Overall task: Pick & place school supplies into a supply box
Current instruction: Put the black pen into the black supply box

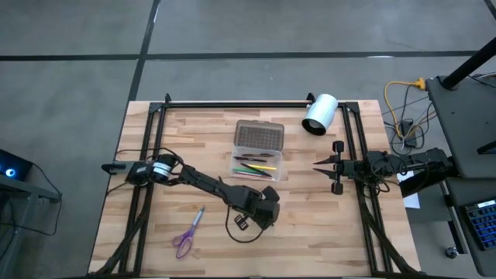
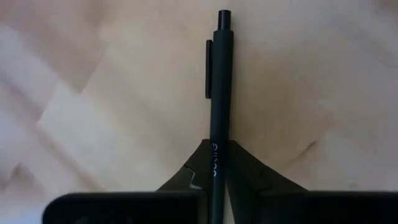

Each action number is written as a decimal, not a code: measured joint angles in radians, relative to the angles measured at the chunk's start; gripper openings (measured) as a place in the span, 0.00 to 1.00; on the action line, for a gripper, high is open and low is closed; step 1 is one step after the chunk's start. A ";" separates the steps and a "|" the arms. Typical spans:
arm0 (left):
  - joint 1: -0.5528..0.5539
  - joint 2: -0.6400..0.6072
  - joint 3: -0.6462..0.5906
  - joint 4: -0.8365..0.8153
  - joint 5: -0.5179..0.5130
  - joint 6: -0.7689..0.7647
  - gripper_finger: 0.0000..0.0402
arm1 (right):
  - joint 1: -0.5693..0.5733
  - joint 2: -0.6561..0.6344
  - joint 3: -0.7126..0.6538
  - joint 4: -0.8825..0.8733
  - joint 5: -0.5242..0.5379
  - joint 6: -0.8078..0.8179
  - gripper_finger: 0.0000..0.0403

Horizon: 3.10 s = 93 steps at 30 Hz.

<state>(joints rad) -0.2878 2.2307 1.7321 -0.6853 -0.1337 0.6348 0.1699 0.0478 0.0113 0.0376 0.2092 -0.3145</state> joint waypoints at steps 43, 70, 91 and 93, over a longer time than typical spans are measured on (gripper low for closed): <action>0.003 -0.043 0.001 -0.022 -0.061 0.057 0.16 | 0.000 0.000 0.000 0.000 0.000 0.000 0.17; 0.109 -0.043 -0.019 -0.003 0.118 0.160 0.17 | 0.000 0.000 0.000 0.000 0.000 0.000 0.17; 0.145 -0.047 -0.113 0.080 0.243 0.090 0.05 | 0.000 0.000 0.000 0.000 0.000 0.000 0.17; 0.145 -0.047 -0.113 0.076 0.255 0.089 0.03 | 0.000 0.000 0.000 0.000 0.000 0.000 0.17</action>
<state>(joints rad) -0.1433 2.1841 1.6188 -0.6094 0.1213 0.7238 0.1698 0.0477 0.0113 0.0376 0.2090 -0.3145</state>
